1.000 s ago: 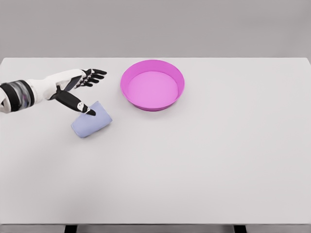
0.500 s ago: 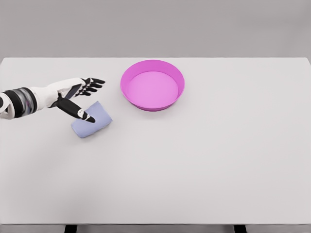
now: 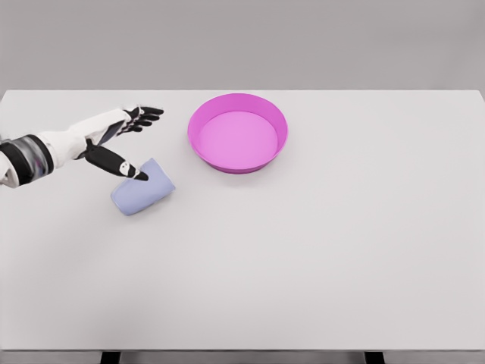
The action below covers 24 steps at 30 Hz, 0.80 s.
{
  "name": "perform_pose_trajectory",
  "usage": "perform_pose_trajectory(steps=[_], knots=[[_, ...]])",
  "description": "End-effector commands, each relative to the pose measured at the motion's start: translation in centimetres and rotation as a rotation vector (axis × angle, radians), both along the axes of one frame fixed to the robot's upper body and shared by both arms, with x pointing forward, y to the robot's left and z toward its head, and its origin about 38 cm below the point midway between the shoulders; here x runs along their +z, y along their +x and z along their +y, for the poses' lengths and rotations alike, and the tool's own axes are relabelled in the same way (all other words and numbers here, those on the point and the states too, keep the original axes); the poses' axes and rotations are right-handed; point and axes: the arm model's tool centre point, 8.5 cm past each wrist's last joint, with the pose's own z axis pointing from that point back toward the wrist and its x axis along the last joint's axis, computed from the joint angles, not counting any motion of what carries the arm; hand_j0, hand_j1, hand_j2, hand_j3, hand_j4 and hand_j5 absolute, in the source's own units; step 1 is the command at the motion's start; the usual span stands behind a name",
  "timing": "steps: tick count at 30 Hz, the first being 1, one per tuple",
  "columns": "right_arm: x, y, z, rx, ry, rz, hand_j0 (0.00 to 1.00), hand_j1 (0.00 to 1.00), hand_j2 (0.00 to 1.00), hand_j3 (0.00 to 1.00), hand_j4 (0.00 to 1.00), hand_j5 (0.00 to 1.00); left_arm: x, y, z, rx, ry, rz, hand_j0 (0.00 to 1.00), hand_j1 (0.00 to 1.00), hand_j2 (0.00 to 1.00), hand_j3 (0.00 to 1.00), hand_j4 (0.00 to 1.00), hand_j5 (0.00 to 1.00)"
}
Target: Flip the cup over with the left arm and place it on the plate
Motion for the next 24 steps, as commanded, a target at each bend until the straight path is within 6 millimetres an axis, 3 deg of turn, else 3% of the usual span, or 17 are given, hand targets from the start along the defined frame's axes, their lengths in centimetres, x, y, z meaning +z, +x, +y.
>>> perform_pose_trajectory(steps=[1, 13, 24], knots=[[0.0, 0.0, 0.0, 0.0, 0.0, 0.0, 1.0, 1.0, 1.0, 1.0, 1.0, 1.0, 1.2, 0.3, 0.1, -0.007, -0.024, -0.054, 1.0, 1.0, 1.0, 1.0, 1.0, 1.0], [0.0, 0.0, 0.0, 0.0, 0.0, 0.0, 1.0, 1.0, 1.0, 1.0, 1.0, 1.0, -2.4, -1.1, -0.5, -0.02, -0.042, 0.007, 1.0, 1.0, 1.0, 1.0, 1.0, 1.0], [0.0, 0.0, 0.0, 0.0, 0.0, 0.0, 1.0, 1.0, 1.0, 1.0, 1.0, 1.0, -1.7, -0.9, 0.5, 0.019, -0.028, -0.048, 1.0, 1.0, 1.0, 1.0, 1.0, 1.0]])
